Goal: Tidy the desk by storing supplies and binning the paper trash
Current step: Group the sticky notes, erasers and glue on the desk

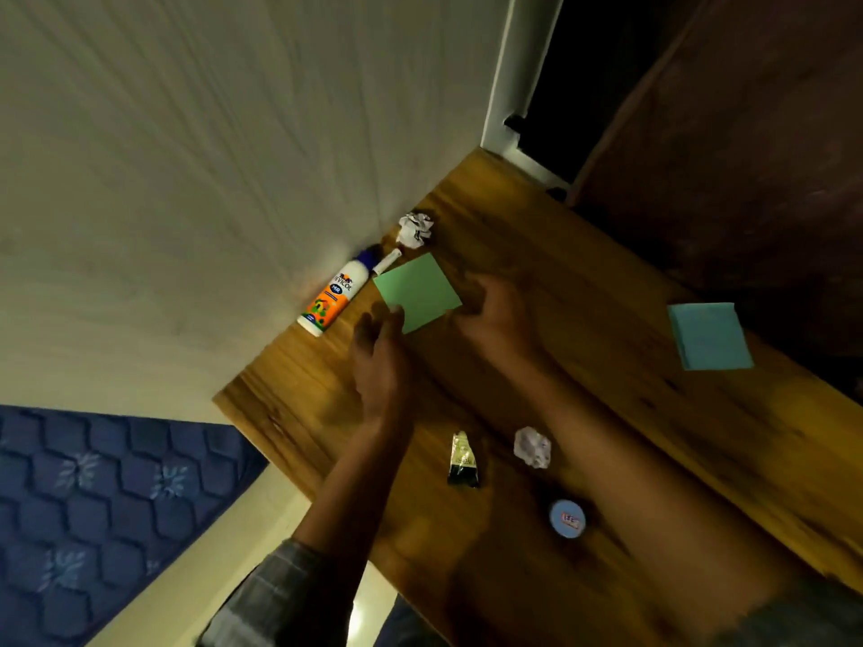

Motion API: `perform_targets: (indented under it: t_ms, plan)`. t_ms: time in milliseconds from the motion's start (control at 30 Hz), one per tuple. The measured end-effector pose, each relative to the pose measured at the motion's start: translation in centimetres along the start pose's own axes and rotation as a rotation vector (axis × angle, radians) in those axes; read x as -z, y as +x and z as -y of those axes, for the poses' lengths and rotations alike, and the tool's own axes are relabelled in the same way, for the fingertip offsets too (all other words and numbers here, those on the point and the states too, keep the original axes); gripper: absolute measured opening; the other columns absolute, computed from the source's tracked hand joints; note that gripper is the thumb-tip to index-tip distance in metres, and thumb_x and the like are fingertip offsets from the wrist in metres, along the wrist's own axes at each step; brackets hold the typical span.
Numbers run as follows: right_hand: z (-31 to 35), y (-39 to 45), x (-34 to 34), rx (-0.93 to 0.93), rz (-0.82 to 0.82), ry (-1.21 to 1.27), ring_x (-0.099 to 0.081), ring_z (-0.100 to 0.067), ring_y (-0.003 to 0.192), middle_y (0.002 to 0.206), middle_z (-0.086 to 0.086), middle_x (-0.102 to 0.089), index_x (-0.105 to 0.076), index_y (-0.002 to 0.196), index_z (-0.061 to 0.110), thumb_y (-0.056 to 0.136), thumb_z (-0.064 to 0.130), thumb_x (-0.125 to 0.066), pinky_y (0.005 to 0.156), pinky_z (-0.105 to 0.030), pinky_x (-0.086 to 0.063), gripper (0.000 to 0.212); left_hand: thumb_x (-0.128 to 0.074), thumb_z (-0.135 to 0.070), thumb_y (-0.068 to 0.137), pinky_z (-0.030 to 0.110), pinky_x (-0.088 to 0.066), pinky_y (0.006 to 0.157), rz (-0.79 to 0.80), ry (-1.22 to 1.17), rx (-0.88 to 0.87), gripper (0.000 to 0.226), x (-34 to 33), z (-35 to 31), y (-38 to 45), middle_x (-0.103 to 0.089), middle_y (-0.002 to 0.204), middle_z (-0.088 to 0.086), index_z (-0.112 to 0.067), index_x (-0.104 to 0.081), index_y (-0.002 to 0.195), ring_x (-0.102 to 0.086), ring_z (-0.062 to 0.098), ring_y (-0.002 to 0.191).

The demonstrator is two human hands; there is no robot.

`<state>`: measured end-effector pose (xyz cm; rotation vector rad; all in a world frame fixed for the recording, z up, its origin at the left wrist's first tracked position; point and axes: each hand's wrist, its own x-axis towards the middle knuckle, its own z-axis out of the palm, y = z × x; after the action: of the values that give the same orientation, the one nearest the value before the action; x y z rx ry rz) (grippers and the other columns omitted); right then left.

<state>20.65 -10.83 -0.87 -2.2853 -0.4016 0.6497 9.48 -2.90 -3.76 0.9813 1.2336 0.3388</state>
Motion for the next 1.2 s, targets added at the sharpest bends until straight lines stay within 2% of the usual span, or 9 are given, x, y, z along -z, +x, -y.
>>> perform_targets:
  t_ms: [133, 267, 367, 500, 733, 833, 933, 1100, 1200]
  plan:
    - [1.0, 3.1, -2.1, -0.036, 0.076, -0.016, -0.046, -0.031, 0.138, 0.150, -0.016, -0.049, -0.042, 0.150, 0.006, 0.088, 0.015, -0.076, 0.113, -0.039, -0.038, 0.071, -0.064, -0.077, 0.064, 0.052, -0.044, 0.113, -0.011, 0.038, 0.041, 0.090, -0.2, -0.4, 1.6, -0.061, 0.144, -0.008, -0.041, -0.048, 0.145, -0.061, 0.019, 0.128]
    - [0.6, 3.8, -3.2, -0.089, 0.033, 0.070, -0.061, -0.032, 0.122, 0.134, -0.017, -0.062, -0.054, 0.140, 0.005, 0.086, 0.012, -0.077, 0.100, -0.041, -0.052, 0.058, -0.070, -0.067, 0.065, 0.051, -0.051, 0.106, 0.000, -0.010, 0.052, 0.041, -0.3, -0.9, 2.9, -0.075, 0.120, -0.010, -0.053, -0.071, 0.104, -0.070, 0.019, 0.113]
    - [0.0, 3.8, -3.2, -0.212, -0.015, 0.232, -0.063, -0.029, 0.118, 0.128, -0.014, -0.064, -0.058, 0.134, 0.004, 0.087, 0.012, -0.076, 0.091, -0.034, -0.053, 0.051, -0.073, -0.054, 0.074, 0.050, -0.056, 0.102, 0.005, -0.023, 0.041, 0.062, -0.2, -1.2, 2.9, -0.076, 0.118, -0.002, -0.025, -0.069, 0.128, -0.073, 0.019, 0.109]
    - [-1.5, 2.8, -2.4, -0.337, -0.091, 0.419, -0.063, -0.028, 0.114, 0.125, -0.012, -0.066, -0.065, 0.128, 0.004, 0.092, 0.013, -0.072, 0.088, -0.030, -0.050, 0.038, -0.068, -0.031, 0.095, 0.049, -0.058, 0.099, -0.014, 0.080, -0.009, 0.034, 0.0, -1.8, 1.7, -0.073, 0.110, 0.000, -0.017, -0.071, 0.126, -0.070, 0.023, 0.108]
    - [-5.2, -3.9, 1.6, -0.343, -0.090, 0.647, -0.069, -0.023, 0.108, 0.117, -0.008, -0.073, -0.073, 0.116, 0.013, 0.093, 0.016, -0.072, 0.096, -0.044, -0.057, 0.023, -0.073, -0.015, 0.094, 0.029, -0.059, 0.073, 0.078, 0.151, -0.091, 0.013, 0.2, 0.0, -2.5, -0.077, 0.101, 0.002, -0.022, -0.077, 0.104, -0.073, 0.023, 0.100]
    - [-7.8, -8.4, 4.1, -0.362, -0.131, 0.666, -0.069, -0.015, 0.104, 0.113, -0.001, -0.074, -0.074, 0.107, 0.025, 0.093, 0.020, -0.072, 0.090, -0.035, -0.059, 0.015, -0.076, -0.017, 0.092, 0.022, -0.059, 0.064, 0.159, 0.221, -0.137, 0.013, -0.1, 1.1, -6.1, -0.078, 0.100, -0.004, -0.026, -0.077, 0.100, -0.075, 0.011, 0.092]
    - [-10.8, -13.3, 6.6, -0.360, -0.247, 0.686, -0.068, -0.003, 0.089, 0.102, 0.008, -0.072, -0.074, 0.113, 0.016, 0.094, 0.016, -0.070, 0.069, -0.016, -0.057, 0.019, -0.074, -0.017, 0.094, 0.025, -0.061, 0.056, 0.296, 0.346, -0.228, 0.015, -0.5, 3.2, -10.4, -0.078, 0.095, -0.013, -0.028, -0.077, 0.104, -0.075, 0.008, 0.072]
    - [-17.9, -23.0, 11.2, -0.408, -0.388, 0.571, -0.073, -0.008, 0.085, 0.105, 0.010, -0.074, -0.075, 0.114, 0.024, 0.091, 0.028, -0.074, 0.063, -0.027, -0.062, 0.024, -0.075, -0.007, 0.091, 0.017, -0.059, 0.068, 0.479, 0.492, -0.359, 0.023, -2.1, 8.4, -18.2, -0.079, 0.104, -0.008, -0.017, -0.080, 0.110, -0.074, -0.003, 0.091]
    - [-22.6, -29.6, 13.7, -0.400, -0.472, 0.562, -0.074, -0.008, 0.089, 0.106, 0.005, -0.077, -0.077, 0.110, 0.022, 0.087, 0.024, -0.077, 0.063, -0.018, -0.058, 0.023, -0.080, -0.013, 0.088, 0.035, -0.064, 0.074, 0.600, 0.601, -0.384, 0.021, -3.2, 12.3, -22.6, -0.080, 0.104, -0.006, -0.022, -0.082, 0.107, -0.076, 0.008, 0.093]
